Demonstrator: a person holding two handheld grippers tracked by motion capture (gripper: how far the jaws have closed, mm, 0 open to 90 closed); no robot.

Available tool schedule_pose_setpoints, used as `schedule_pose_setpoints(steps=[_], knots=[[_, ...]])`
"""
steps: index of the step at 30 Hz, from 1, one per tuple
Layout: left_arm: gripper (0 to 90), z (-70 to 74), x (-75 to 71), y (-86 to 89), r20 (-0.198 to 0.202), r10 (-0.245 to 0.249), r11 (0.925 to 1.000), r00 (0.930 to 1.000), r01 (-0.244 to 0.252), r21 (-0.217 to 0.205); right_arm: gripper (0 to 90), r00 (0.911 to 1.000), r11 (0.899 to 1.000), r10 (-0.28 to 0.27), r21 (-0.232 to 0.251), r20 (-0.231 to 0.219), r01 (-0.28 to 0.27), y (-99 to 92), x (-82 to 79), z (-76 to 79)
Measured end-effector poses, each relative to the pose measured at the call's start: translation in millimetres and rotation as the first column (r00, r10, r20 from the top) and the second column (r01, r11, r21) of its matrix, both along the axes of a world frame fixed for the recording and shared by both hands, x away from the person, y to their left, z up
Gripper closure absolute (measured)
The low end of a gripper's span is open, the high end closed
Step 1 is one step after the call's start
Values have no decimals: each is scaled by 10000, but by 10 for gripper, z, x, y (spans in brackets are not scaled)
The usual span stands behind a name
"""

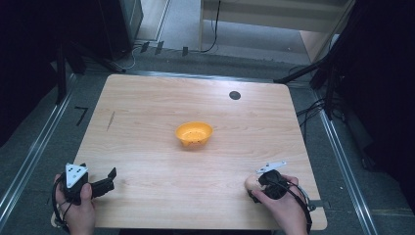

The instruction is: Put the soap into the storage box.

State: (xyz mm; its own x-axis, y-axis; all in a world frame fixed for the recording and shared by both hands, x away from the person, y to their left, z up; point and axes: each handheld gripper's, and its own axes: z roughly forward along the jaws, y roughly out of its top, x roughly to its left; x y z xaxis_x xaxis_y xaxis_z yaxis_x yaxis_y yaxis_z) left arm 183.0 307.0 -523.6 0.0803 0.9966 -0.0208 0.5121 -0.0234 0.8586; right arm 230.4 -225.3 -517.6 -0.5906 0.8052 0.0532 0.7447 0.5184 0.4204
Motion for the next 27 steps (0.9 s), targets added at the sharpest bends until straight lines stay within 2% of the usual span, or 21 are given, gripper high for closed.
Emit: schedule_pose_setpoints(steps=[8, 14, 21, 27], knots=[[0, 0, 2, 0, -19, -18, 10000, 10000, 18, -3, 336, 9968, 9953, 786, -549, -144, -793, 26, 11, 28], [0, -2, 3, -1, 6, -12, 10000, 10000, 12, -12, 336, 9926, 9904, 1214, -651, -93, -1218, 31, 43, 47], [0, -1, 1, 0, 26, 9, 10000, 10000, -9, 1, 336, 9870, 9844, 1606, -734, 21, -1600, 45, 124, 140], [0, 0, 0, 1, 33, 8, 10000, 10000, -8, -9, 337, 9790, 9767, 2040, -688, 28, -2034, 46, 224, 208]])
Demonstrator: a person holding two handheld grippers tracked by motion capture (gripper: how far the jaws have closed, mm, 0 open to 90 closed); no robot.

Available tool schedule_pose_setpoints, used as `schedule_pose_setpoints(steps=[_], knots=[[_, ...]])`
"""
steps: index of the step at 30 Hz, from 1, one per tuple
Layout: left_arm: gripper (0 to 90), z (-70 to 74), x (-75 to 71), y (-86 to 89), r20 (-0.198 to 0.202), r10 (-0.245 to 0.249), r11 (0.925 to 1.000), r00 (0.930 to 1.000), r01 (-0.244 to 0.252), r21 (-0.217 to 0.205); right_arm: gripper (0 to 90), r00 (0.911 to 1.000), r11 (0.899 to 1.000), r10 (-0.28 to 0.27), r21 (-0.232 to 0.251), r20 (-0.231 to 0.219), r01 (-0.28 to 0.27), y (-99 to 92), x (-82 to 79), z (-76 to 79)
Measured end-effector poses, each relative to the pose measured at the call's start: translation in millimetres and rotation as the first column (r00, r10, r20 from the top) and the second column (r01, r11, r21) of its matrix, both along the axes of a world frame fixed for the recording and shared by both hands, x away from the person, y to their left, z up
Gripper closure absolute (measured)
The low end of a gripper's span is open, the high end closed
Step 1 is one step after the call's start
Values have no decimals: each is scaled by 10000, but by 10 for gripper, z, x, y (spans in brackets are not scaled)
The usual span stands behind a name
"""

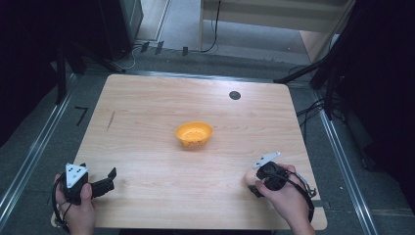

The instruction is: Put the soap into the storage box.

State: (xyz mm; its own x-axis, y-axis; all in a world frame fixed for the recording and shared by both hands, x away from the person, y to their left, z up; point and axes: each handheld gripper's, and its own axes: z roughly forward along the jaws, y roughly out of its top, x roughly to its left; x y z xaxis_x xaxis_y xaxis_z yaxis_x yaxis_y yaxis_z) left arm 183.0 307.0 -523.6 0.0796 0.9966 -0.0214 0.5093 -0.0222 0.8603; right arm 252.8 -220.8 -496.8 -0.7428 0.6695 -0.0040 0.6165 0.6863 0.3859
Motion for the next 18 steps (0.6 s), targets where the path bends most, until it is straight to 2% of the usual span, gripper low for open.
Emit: schedule_pose_setpoints(steps=[5, 12, 18], knots=[[0, 0, 1, 4, 2, -22, 10000, 10000, 22, -21, 337, 9993, 9993, 366, 36, 113, -367, 3, 98, 67], [0, 0, -3, 6, 43, 37, 10000, 10000, -37, -36, 337, 9948, 9950, 986, -183, 267, -981, 59, 214, 159], [0, 0, -4, 5, 35, 28, 10000, 10000, -28, 2, 337, 9879, 9884, 1504, -268, 380, -1495, 120, 297, 189]])
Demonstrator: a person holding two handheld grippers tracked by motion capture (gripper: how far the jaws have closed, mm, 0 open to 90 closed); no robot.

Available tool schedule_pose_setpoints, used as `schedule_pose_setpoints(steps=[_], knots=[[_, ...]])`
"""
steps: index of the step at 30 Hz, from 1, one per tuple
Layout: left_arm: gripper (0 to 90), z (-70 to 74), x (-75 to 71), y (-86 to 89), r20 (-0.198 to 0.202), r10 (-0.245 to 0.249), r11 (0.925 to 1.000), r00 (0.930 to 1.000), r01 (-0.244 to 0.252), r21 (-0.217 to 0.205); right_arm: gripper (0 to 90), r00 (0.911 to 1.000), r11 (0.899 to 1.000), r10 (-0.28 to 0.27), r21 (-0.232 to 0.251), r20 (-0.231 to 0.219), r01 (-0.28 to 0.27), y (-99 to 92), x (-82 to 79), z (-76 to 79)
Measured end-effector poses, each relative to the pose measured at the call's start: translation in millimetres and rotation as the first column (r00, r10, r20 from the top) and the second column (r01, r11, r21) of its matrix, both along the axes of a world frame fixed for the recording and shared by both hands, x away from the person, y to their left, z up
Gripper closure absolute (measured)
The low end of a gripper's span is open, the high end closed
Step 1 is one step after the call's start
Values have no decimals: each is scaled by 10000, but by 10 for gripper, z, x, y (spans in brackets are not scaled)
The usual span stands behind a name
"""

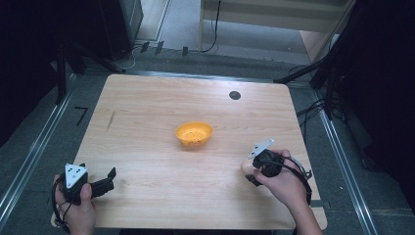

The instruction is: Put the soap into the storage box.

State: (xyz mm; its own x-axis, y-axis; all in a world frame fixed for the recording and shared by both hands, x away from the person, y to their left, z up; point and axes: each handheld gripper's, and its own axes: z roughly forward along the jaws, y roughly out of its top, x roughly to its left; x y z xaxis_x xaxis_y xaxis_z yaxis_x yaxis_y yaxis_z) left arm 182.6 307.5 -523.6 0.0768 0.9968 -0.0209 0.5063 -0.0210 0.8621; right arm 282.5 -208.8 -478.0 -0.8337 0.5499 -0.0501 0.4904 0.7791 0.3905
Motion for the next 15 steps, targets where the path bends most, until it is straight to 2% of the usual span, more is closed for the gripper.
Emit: schedule_pose_setpoints(steps=[4, 9, 13, 15], knots=[[0, 1, -1, 0, 7, -14, 10000, 10000, 14, 37, 337, 9985, 9988, 486, -124, 231, -483, 34, 71, 43], [0, 1, -3, 0, 13, 30, 10000, 10000, -30, 30, 337, 9946, 9947, 1023, -68, 186, -1022, 71, 167, 107], [0, 1, -4, -1, 35, 50, 10000, 10000, -50, 12, 337, 9882, 9884, 1516, -135, 214, -1513, 113, 237, 149], [0, 1, -4, -1, 33, 45, 10000, 10000, -45, 9, 337, 9868, 9869, 1608, -134, 174, -1605, 147, 259, 168]])
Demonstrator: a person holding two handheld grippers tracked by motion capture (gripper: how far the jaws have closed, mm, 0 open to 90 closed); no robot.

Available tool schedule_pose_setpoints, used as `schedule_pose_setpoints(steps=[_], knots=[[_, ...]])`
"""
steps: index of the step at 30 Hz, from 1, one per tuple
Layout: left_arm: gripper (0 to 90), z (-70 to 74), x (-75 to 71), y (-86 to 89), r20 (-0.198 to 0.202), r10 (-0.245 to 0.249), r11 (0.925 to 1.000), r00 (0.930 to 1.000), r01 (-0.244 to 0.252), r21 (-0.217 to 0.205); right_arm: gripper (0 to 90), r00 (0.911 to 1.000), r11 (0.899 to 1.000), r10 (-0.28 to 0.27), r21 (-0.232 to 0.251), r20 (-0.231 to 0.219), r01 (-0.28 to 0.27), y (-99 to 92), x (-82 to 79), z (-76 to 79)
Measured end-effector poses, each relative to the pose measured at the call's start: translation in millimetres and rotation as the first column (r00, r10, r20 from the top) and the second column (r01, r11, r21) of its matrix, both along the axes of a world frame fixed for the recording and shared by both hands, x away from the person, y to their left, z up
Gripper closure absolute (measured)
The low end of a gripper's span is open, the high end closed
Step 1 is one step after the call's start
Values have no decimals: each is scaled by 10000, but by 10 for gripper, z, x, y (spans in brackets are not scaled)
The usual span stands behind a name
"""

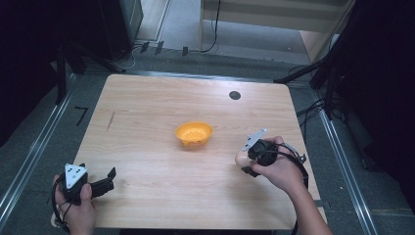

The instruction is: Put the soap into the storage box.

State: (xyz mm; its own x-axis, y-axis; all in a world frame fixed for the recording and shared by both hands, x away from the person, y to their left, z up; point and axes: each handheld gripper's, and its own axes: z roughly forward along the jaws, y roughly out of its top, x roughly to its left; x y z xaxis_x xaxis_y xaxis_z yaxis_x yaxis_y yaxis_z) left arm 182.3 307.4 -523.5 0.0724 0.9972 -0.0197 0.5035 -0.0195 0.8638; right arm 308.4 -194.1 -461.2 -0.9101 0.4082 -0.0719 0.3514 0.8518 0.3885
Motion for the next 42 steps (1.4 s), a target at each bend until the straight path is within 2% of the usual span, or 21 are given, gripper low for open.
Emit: schedule_pose_setpoints(steps=[4, 11, 13, 16, 23, 25, 32, 35, 42], knots=[[0, 1, 0, -1, -15, -38, 10000, 10000, 38, 39, 337, 9987, 9987, 501, -28, 45, -501, 88, 67, 22], [0, 0, 2, -7, -15, -19, 10000, 10000, 19, 37, 337, 9944, 9944, 1058, -60, -11, -1058, 200, 146, 52], [0, -1, 2, -8, -12, -25, 10000, 10000, 25, 38, 337, 9922, 9922, 1247, 63, 2, -1247, 253, 199, 70], [0, -1, 3, -8, -10, -46, 10000, 10000, 46, 62, 337, 9908, 9908, 1350, -55, 29, -1349, 290, 232, 83], [0, -2, 6, -9, -20, -63, 10000, 10000, 63, 60, 336, 9842, 9842, 1773, -1, -26, -1773, 405, 342, 131], [0, -2, 6, -9, -28, -65, 9999, 10000, 66, 76, 336, 9818, 9817, 1899, 137, -31, -1898, 425, 379, 143], [0, -2, 7, -8, -27, -71, 10000, 10000, 71, 61, 336, 9742, 9743, 2254, 55, -59, -2254, 524, 464, 199], [0, -1, 6, -8, -28, -68, 10000, 10000, 69, 53, 337, 9676, 9676, 2525, 14, -9, -2525, 582, 501, 224], [0, -2, 6, -6, -27, -65, 10000, 10000, 65, 30, 336, 9589, 9590, 2835, -9, 147, -2835, 710, 588, 278]])
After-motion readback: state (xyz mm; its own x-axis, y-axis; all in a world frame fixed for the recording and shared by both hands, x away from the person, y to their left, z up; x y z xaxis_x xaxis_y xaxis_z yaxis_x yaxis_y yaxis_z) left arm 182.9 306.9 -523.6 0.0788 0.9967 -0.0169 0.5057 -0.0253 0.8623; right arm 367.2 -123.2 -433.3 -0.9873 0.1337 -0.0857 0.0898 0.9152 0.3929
